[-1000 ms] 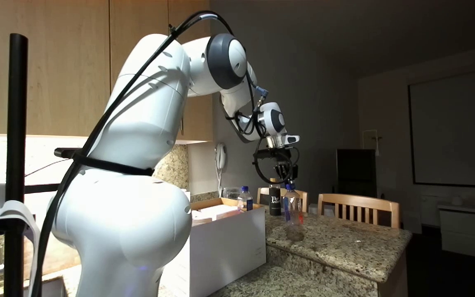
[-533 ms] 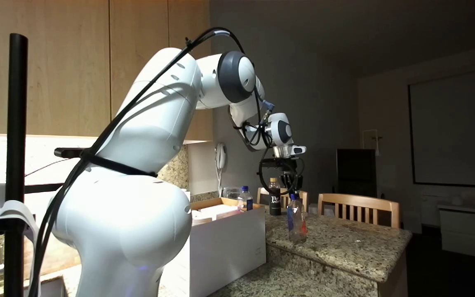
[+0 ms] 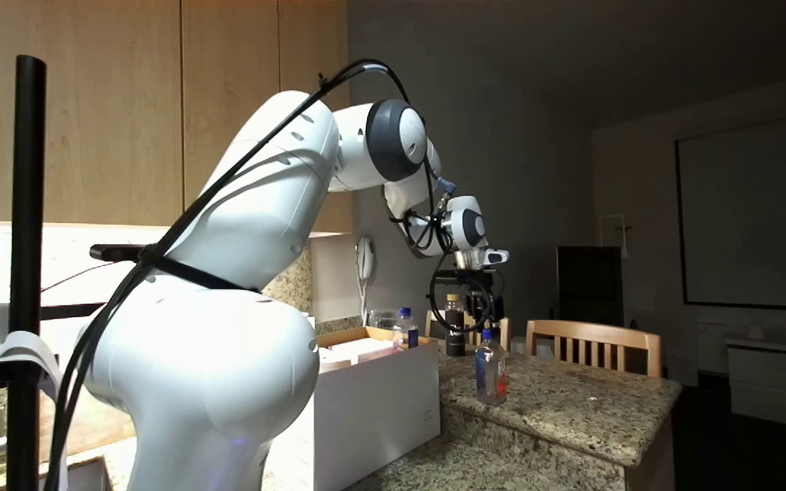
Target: Remove the water bottles from the white storage box.
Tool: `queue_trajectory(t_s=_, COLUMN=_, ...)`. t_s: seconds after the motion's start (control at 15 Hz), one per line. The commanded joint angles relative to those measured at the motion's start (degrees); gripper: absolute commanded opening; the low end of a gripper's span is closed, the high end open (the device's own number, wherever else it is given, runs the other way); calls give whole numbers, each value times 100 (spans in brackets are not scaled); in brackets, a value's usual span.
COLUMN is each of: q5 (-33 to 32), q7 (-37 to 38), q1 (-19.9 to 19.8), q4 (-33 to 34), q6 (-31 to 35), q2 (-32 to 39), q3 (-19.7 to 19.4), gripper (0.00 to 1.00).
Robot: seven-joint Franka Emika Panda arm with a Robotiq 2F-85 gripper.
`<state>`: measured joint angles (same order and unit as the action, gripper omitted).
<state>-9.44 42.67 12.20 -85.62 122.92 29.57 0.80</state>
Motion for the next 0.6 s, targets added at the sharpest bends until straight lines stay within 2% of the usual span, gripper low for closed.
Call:
queue_trajectory(t_s=0.0, q5=85, q7=214, q1=101, q4=107, q6=66, q2=59, q3=-110, gripper=97)
queue_trajectory(t_s=0.13, q5=52, q7=258, q1=136, q4=142, q6=43, q2=47, q3=-127, gripper=100)
queue_trajectory(t_s=0.53, q5=-96, q7=580, q1=316, q4=256, q6=-307, q2=-202, q3=-224, gripper=100)
